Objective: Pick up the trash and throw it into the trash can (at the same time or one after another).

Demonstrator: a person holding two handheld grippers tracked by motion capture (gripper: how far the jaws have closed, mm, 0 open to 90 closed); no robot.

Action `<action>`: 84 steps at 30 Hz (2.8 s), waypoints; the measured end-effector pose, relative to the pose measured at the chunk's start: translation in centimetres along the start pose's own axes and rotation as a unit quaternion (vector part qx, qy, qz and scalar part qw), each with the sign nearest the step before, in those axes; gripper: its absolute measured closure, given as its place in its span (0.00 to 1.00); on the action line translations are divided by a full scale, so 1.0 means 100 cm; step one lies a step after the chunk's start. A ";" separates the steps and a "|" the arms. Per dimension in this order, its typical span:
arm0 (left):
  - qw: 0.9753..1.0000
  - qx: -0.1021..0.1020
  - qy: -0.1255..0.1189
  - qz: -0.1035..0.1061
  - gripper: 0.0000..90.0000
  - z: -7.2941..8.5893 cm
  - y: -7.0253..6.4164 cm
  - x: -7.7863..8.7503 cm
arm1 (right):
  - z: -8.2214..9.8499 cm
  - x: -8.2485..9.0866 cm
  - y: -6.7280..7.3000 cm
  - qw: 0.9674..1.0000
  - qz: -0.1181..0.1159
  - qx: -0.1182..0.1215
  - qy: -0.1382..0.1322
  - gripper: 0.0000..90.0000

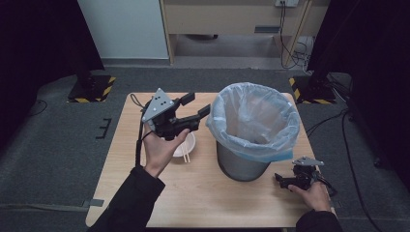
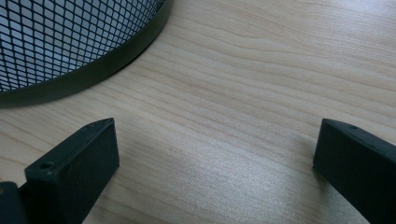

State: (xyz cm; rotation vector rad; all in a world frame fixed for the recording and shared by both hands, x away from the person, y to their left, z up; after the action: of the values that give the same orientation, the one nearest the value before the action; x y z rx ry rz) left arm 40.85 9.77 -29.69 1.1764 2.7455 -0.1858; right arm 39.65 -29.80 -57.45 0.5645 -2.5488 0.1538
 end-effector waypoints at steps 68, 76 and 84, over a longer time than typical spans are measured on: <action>0.950 0.040 0.279 -0.137 0.47 0.219 0.095 0.049 | 0.000 0.000 0.000 1.000 -0.001 0.000 0.000 0.00; 0.946 0.036 0.289 -0.142 0.49 0.220 0.097 0.051 | 0.000 0.000 0.000 1.000 -0.001 0.000 0.000 0.00; 0.940 0.036 0.302 -0.156 0.57 0.221 0.101 0.055 | 0.000 0.000 0.000 1.000 -0.001 0.000 0.000 0.00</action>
State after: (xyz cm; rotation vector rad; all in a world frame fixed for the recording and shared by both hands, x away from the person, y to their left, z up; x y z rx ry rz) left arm 46.34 16.80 -52.91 0.9168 3.4871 0.0574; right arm 39.63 -29.76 -57.45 0.5677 -2.5472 0.1522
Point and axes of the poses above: each handheld gripper's, and its own axes: x roughly backward along the jaws, z roughly out of its underside, y roughly to its left, the point moved 5 cm from there along -x, roughly forward along the jaws, and after that the axes turned 14 degrees about -y, right-handed, at the moved point
